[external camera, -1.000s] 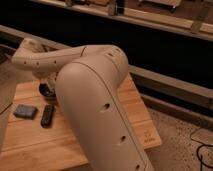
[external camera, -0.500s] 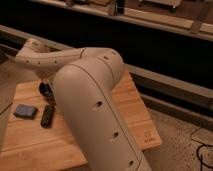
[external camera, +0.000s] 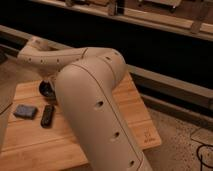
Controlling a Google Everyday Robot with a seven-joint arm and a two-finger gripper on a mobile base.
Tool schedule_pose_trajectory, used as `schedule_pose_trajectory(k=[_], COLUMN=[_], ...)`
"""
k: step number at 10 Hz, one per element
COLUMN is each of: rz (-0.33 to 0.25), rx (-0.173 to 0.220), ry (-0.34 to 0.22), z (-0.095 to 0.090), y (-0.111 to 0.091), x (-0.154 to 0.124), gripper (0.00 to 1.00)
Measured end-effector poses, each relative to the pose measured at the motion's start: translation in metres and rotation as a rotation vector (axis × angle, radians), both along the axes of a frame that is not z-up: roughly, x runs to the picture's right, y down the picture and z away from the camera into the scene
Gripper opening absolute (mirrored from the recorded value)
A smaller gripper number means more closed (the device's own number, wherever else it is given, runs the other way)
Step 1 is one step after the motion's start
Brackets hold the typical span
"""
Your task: Place the bottle in the ceramic bowl
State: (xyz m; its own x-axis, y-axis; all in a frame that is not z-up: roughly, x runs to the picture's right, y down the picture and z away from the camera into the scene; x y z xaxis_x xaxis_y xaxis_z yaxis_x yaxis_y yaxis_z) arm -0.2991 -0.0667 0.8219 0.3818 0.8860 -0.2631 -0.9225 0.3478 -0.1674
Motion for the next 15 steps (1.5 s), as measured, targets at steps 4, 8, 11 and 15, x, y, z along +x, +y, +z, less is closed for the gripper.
schedule_pose_trajectory(k=[4, 8, 11, 15], rz=[0.001, 0.002, 0.004, 0.021], rx=[-0.002, -0.006, -0.006, 0.011], ry=[0.002, 0.004, 0.004, 0.006], z=[-0.0009, -0.0008, -0.0009, -0.0062], y=[-0.0003, 0.0008, -0.0005, -0.0091], x=[0.0008, 0.0017, 0.0030, 0.0090], gripper=[0.60, 0.60, 0.60, 0.60])
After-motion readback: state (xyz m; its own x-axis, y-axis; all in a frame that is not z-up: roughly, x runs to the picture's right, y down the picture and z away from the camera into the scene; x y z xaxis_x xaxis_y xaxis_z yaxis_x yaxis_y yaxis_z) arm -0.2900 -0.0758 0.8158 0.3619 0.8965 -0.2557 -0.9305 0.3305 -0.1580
